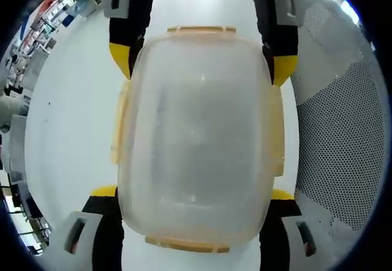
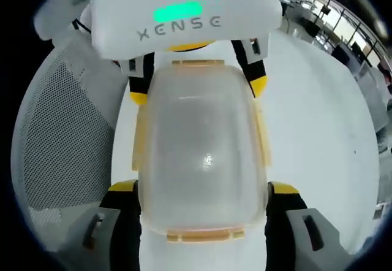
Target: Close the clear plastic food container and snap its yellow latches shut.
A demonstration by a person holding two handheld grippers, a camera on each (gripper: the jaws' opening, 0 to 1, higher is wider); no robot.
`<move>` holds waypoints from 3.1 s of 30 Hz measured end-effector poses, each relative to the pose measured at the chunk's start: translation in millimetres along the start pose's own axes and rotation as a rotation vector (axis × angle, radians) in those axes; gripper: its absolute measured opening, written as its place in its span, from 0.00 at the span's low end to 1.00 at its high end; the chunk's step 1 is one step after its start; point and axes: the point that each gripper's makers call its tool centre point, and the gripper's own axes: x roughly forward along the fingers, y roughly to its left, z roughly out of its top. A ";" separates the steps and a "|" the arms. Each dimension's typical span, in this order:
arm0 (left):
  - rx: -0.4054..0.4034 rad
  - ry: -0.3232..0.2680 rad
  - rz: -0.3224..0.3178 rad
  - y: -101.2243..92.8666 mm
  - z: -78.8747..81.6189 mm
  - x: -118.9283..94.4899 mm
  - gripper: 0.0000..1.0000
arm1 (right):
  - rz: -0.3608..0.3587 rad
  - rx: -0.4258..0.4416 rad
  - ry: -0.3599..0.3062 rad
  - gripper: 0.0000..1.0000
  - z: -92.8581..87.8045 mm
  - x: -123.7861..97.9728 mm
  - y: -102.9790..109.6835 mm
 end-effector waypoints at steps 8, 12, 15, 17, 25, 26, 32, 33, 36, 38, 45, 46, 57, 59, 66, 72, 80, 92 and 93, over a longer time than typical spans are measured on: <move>0.011 -0.003 -0.009 1.2 0.6 -0.5 0.92 | 0.004 0.006 0.014 0.81 0.6 -0.4 -1.1; 0.021 0.019 -0.029 0.2 -1.0 -1.7 0.92 | 0.008 0.011 0.017 0.81 0.4 -0.1 -1.5; -0.007 0.015 -0.065 0.9 0.5 -4.9 0.90 | 0.004 0.006 0.027 0.81 -0.2 0.4 -1.4; 0.003 0.003 -0.065 2.3 0.3 -4.5 0.90 | 0.001 0.018 0.019 0.81 1.1 0.4 -2.8; 0.002 0.002 -0.067 6.6 -0.9 -4.2 0.89 | -0.003 0.021 0.008 0.81 3.3 1.5 -7.0; 0.002 0.001 -0.067 7.8 -1.2 -4.1 0.89 | -0.003 0.021 0.007 0.81 3.5 1.5 -7.4; -0.003 -0.004 -0.067 11.6 -1.5 -3.4 0.89 | -0.002 0.019 0.007 0.81 4.5 1.9 -11.8; -0.005 -0.004 -0.067 12.3 -1.4 -2.9 0.89 | -0.001 0.019 0.008 0.81 4.4 1.9 -12.5; -0.011 -0.007 -0.065 13.2 -1.1 -3.7 0.89 | 0.001 0.016 0.012 0.81 4.5 2.2 -13.8; -0.013 -0.009 -0.065 14.7 -1.1 -3.4 0.89 | 0.001 0.015 0.013 0.81 4.4 2.5 -15.6; -0.009 -0.010 -0.066 22.6 -1.7 -3.0 0.89 | -0.003 0.021 0.003 0.81 6.5 2.9 -23.7; -0.009 -0.010 -0.066 23.8 -1.9 -2.9 0.89 | -0.003 0.022 0.003 0.81 6.7 3.0 -24.4; -0.004 -0.008 -0.066 37.2 -3.0 -0.9 0.89 | -0.004 0.025 0.004 0.81 9.2 4.2 -37.3; -0.002 -0.005 -0.066 39.3 -3.4 -0.6 0.89 | -0.004 0.026 0.008 0.81 9.8 4.8 -39.4; 0.000 -0.005 -0.066 48.9 -4.5 0.1 0.89 | -0.004 0.027 0.015 0.81 10.3 6.0 -49.5; -0.005 -0.004 -0.066 58.2 -4.9 1.7 0.89 | -0.004 0.024 0.012 0.81 11.5 6.6 -57.0; -0.005 -0.005 -0.066 68.0 -4.6 2.7 0.89 | -0.004 0.024 -0.001 0.81 12.3 6.8 -67.3; -0.008 -0.013 -0.065 84.0 -3.1 3.7 0.89 | -0.003 0.023 0.019 0.81 12.8 7.4 -84.4; -0.008 -0.013 -0.066 84.9 -3.0 3.7 0.89 | -0.003 0.023 0.020 0.81 12.7 7.3 -85.8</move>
